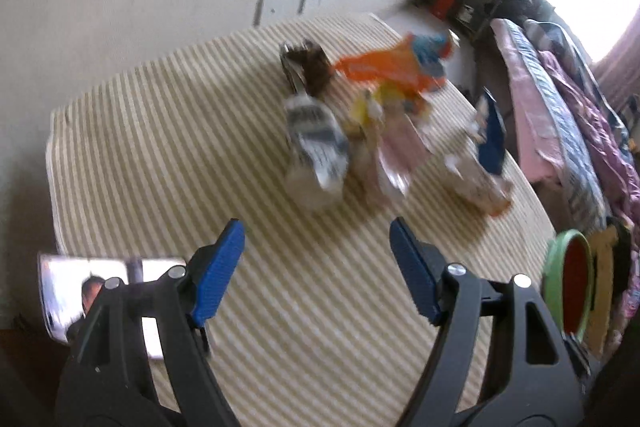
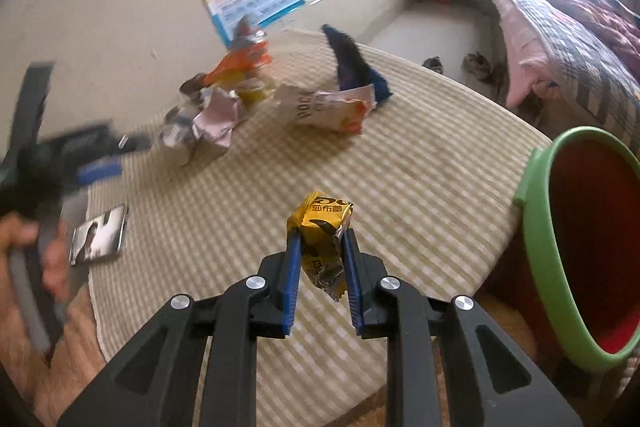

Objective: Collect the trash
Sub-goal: 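Grasp crumpled printed paper with left tool while right tool grasps yellow wrapper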

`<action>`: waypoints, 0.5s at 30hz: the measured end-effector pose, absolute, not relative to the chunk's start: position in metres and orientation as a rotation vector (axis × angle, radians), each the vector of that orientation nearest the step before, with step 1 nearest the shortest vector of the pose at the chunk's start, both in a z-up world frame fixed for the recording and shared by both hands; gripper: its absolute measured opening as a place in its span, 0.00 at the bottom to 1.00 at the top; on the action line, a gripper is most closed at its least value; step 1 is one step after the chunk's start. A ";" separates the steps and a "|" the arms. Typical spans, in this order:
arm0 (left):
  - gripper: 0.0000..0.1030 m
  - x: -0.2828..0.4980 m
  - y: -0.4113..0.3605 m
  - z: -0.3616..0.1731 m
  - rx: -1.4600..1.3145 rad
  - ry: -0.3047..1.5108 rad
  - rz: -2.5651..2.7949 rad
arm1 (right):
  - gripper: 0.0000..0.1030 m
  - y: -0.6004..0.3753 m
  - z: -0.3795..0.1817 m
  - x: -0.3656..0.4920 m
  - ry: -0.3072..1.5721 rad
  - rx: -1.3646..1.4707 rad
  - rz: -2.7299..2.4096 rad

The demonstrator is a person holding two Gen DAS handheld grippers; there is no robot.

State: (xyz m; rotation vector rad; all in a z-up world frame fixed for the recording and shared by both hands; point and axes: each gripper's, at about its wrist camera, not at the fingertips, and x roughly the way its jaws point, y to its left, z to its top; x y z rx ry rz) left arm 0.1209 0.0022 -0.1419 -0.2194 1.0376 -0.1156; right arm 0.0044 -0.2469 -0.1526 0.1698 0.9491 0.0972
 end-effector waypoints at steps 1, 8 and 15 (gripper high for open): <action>0.69 0.131 0.002 -0.143 -0.204 1.040 -0.100 | 0.20 -0.246 -0.151 0.005 0.941 0.175 0.101; 0.54 0.174 -0.001 -0.157 -0.177 1.109 -0.078 | 0.20 -0.249 -0.157 0.000 0.953 0.208 0.127; 0.49 0.195 -0.011 -0.178 -0.173 1.176 -0.093 | 0.20 -0.251 -0.162 0.001 0.964 0.223 0.136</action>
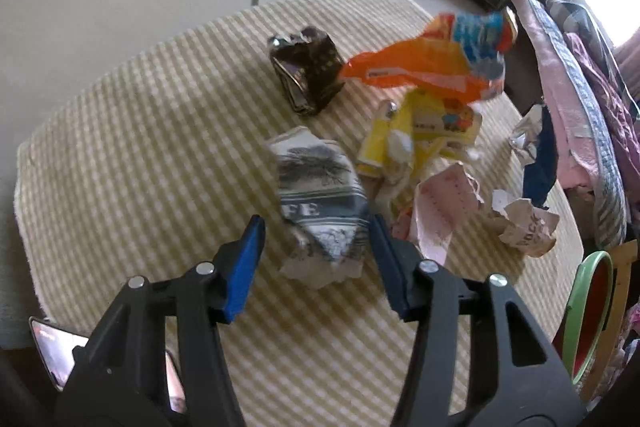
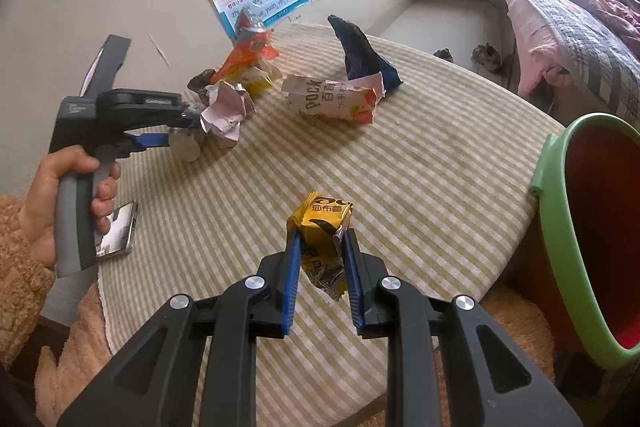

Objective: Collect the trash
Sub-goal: 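Grasp crumpled printed paper with left tool while right tool grasps yellow wrapper, then carry the printed paper and yellow wrapper over the green bucket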

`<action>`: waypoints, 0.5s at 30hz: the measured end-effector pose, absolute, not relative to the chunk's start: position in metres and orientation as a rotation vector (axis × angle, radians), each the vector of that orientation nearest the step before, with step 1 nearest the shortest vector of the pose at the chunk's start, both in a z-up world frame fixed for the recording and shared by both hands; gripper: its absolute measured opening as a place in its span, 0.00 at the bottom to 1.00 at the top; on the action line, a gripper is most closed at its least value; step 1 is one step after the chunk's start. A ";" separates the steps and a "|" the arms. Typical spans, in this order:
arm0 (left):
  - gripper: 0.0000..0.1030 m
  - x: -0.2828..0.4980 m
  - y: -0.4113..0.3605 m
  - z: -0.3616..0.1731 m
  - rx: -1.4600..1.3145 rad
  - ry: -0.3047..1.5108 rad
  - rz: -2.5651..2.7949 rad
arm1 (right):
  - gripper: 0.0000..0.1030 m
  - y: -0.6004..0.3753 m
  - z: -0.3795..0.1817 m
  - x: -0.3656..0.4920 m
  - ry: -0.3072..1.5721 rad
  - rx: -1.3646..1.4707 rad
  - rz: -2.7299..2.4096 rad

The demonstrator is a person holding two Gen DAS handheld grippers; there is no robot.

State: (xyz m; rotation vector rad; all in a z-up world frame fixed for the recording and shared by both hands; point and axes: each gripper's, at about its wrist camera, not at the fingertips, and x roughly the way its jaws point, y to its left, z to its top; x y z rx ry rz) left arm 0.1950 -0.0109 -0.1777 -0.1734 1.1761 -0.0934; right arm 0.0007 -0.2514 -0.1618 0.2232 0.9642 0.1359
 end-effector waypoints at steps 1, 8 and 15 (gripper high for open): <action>0.47 0.197 -0.012 -0.180 -0.174 1.182 -0.095 | 0.20 -0.251 -0.163 0.001 0.967 0.223 0.135; 0.31 0.171 -0.009 -0.170 -0.186 1.141 -0.102 | 0.20 -0.253 -0.164 0.002 0.969 0.229 0.129; 0.31 0.092 -0.032 -0.150 -0.044 1.089 -0.198 | 0.20 -0.253 -0.168 0.005 0.986 0.232 0.127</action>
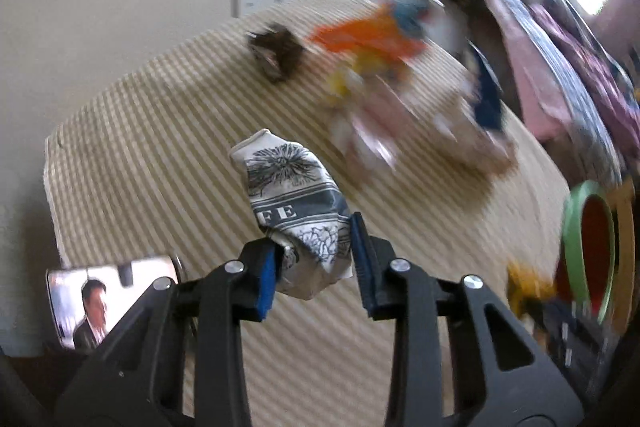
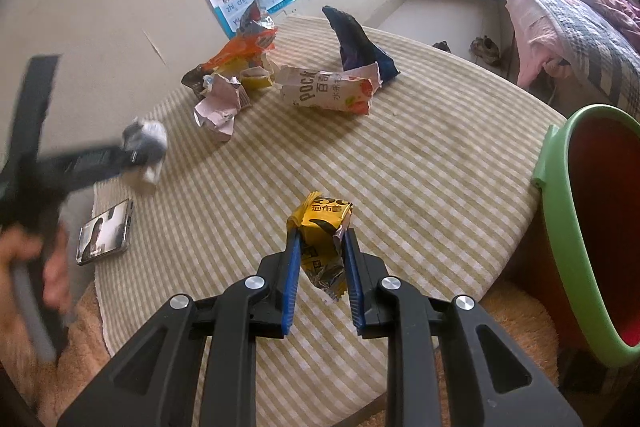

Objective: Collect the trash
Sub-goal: 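Carry the printed paper and yellow wrapper over the green bucket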

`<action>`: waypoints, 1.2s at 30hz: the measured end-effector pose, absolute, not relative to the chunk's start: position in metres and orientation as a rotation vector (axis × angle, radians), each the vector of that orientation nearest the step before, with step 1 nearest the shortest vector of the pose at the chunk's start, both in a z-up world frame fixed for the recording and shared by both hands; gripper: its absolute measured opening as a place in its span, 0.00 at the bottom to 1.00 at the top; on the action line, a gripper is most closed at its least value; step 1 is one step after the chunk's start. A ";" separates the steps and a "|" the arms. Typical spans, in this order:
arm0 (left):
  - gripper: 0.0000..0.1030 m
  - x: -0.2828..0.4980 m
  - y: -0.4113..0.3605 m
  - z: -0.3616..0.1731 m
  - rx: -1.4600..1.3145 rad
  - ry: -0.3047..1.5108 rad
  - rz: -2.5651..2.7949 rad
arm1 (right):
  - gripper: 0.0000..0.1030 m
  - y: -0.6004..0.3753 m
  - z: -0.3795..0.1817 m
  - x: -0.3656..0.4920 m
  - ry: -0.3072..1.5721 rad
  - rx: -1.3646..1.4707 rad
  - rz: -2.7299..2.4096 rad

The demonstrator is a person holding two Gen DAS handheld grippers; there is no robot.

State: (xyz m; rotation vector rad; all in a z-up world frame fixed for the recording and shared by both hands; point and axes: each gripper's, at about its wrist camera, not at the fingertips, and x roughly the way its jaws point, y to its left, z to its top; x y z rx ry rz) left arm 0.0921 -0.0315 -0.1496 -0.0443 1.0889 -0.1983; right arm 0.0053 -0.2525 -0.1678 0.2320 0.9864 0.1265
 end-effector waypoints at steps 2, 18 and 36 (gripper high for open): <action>0.31 0.075 -0.041 -0.155 -0.010 1.106 -0.237 | 0.20 -0.253 -0.167 0.005 0.984 0.232 0.124; 0.24 0.047 -0.049 -0.169 -0.002 1.139 -0.257 | 0.21 -0.252 -0.168 0.005 0.991 0.227 0.125; 0.22 0.042 -0.063 -0.157 0.028 1.099 -0.282 | 0.21 -0.253 -0.168 0.005 0.989 0.231 0.128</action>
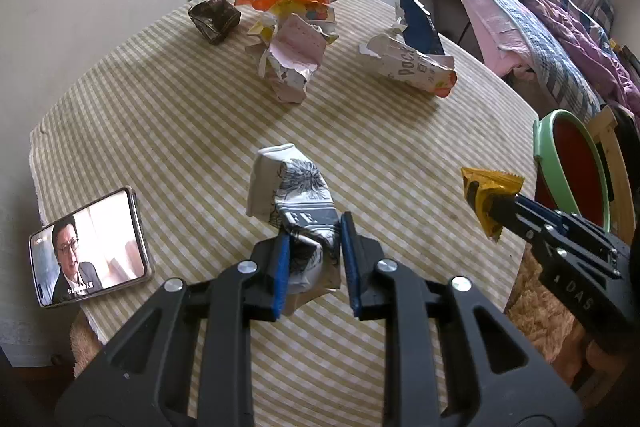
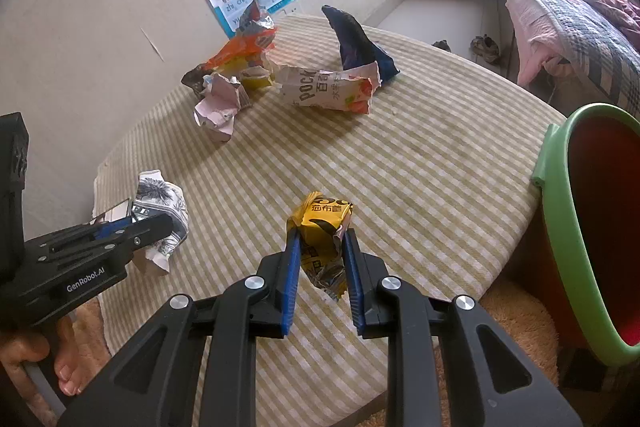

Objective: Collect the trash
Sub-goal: 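Carry the printed paper and yellow wrapper over the green bucket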

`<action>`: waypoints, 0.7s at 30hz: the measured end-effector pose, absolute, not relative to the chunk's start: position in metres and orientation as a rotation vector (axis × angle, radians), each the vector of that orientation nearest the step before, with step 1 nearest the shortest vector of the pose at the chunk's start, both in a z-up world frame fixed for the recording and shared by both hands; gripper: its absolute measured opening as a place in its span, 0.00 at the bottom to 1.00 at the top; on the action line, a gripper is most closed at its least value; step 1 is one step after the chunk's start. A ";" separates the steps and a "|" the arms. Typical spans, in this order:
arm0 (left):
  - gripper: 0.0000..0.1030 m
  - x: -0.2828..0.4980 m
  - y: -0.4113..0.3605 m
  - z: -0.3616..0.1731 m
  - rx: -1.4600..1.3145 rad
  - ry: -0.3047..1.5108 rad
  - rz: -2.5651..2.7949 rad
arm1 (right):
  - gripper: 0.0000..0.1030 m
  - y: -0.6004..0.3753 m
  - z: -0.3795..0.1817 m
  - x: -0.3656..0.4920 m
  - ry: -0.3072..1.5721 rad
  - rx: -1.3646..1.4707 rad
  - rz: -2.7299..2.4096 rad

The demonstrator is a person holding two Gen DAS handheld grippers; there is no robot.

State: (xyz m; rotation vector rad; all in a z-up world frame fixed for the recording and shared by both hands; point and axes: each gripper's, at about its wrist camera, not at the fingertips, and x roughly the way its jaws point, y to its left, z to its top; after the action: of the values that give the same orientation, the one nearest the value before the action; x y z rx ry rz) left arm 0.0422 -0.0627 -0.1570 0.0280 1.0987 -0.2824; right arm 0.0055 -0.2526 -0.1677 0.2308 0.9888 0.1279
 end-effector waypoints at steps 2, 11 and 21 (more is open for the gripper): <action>0.22 0.042 -0.064 -0.155 0.032 1.094 -0.283 | 0.21 -0.252 -0.167 0.005 0.987 0.231 0.129; 0.22 0.038 -0.075 -0.147 0.059 1.070 -0.302 | 0.21 -0.256 -0.161 0.003 0.990 0.249 0.134; 0.22 0.032 -0.099 -0.130 0.090 1.034 -0.346 | 0.21 -0.285 -0.136 -0.012 0.954 0.331 0.082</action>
State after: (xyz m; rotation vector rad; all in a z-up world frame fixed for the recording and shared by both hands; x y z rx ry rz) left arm 0.0315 -0.0991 -0.1300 0.0904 1.0337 -0.3459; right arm -0.0120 -0.2855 -0.1361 0.3314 0.9544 0.0819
